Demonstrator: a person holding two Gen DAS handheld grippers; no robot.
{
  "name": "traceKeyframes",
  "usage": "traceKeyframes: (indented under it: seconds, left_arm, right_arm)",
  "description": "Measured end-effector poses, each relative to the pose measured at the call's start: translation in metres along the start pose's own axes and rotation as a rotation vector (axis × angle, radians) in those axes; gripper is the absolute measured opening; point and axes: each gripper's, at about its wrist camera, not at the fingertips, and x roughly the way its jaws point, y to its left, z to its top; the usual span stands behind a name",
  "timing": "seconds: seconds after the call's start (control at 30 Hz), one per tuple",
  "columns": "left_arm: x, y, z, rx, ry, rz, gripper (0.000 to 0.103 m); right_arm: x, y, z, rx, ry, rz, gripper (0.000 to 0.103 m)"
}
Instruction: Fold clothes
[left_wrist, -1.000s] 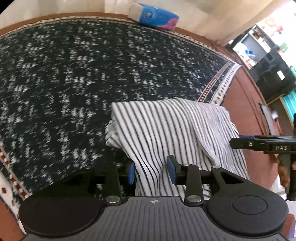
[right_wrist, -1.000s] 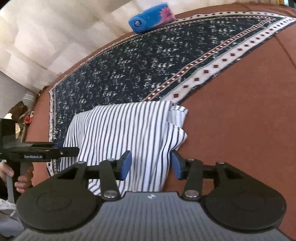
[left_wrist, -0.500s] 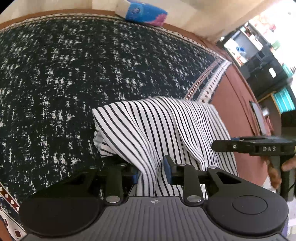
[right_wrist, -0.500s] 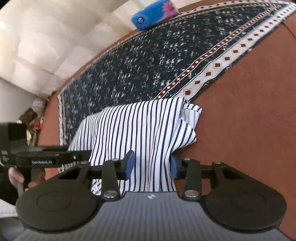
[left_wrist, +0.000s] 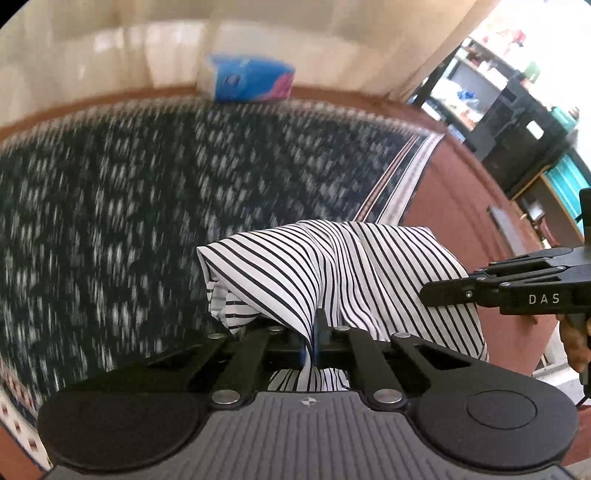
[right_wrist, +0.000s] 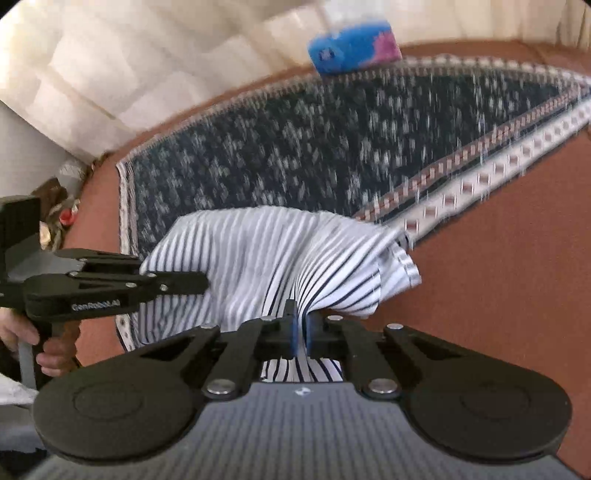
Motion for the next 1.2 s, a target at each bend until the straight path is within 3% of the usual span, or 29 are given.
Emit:
traceKeyframes:
  seconds: [0.2,0.33,0.5,0.7,0.83,1.03,1.13,1.2]
  left_arm:
    - [0.000,-0.022,0.048,0.048,-0.087,-0.051,0.000]
    - [0.018,-0.054,0.087,0.085,-0.135,-0.066,0.000]
    - [0.061,-0.115,0.142,0.102,-0.185,-0.048,0.000]
    - [0.150,-0.172,0.207,0.044,-0.190,0.014,0.000]
    - [0.209,-0.180,0.241,0.029,-0.161,0.065,0.000]
    - [0.298,-0.192,0.291,0.007,-0.118,0.141,0.000]
    - [0.324,-0.196,0.307,0.003,-0.109,0.167,0.020]
    - [0.319,-0.197,0.308,0.009,-0.118,0.171,0.020]
  right_arm:
    - [-0.035,-0.006,0.031,-0.018,-0.112,-0.034,0.005]
    - [-0.057,-0.030,0.057,-0.033,-0.163,-0.077,0.005]
    - [-0.087,-0.090,0.102,-0.070,-0.203,-0.123,0.005]
    - [-0.103,-0.194,0.177,-0.126,-0.240,-0.141,0.005]
    - [-0.089,-0.262,0.223,-0.140,-0.215,-0.156,0.005]
    - [-0.048,-0.335,0.264,-0.115,-0.203,-0.168,0.005]
    - [-0.019,-0.364,0.277,-0.083,-0.204,-0.183,0.009]
    - [-0.001,-0.379,0.280,-0.065,-0.155,-0.243,0.019]
